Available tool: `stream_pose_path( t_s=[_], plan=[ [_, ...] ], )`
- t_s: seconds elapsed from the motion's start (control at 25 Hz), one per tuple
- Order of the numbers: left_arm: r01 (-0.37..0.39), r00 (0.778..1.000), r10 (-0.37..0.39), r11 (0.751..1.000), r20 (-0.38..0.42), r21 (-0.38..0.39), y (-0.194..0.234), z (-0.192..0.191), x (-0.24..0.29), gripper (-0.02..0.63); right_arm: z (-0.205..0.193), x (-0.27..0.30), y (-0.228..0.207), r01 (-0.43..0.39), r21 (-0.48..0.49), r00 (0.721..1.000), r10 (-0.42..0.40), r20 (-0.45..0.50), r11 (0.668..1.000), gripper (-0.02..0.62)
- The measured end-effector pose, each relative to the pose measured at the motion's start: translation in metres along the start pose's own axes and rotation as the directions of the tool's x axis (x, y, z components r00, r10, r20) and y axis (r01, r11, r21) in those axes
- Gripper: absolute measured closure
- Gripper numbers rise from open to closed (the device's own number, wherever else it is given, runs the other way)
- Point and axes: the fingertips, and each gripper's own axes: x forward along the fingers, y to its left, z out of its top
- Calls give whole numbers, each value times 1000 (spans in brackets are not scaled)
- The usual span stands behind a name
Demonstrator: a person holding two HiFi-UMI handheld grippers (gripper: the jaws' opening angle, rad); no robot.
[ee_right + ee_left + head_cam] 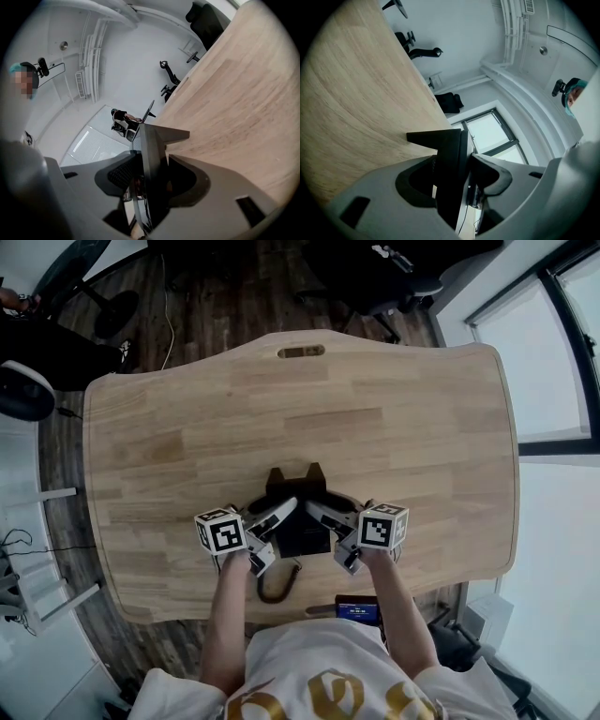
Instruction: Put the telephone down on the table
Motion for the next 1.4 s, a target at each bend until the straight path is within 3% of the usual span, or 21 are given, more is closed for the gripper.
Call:
stream_pose_path(
  t_s=[0.6, 0.84, 0.96, 1.16, 1.4],
  plan=[
    [-23, 1000, 23, 1000, 4, -13, 3, 1, 1, 377, 0, 2, -1, -13, 4, 1000, 13, 3, 1000, 380],
    [-93, 996, 93, 996, 8, -2, 5, 1, 0, 354, 2, 0, -1, 29, -59, 1000, -30, -9, 998, 380],
    [-165, 986, 165, 986, 10, 8, 8, 2, -4, 339, 3, -1, -1, 69, -94, 998, -69, -2, 993, 380],
    [-221, 971, 223, 975, 90, -33, 7, 11, -12, 336, 8, -9, 0, 125, -102, 992, -121, 48, 987, 380],
    [-294, 947, 289, 956, 139, 19, 6, 22, -33, 325, 19, -28, 6, 181, -131, 979, -166, 119, 975, 380]
  ],
)
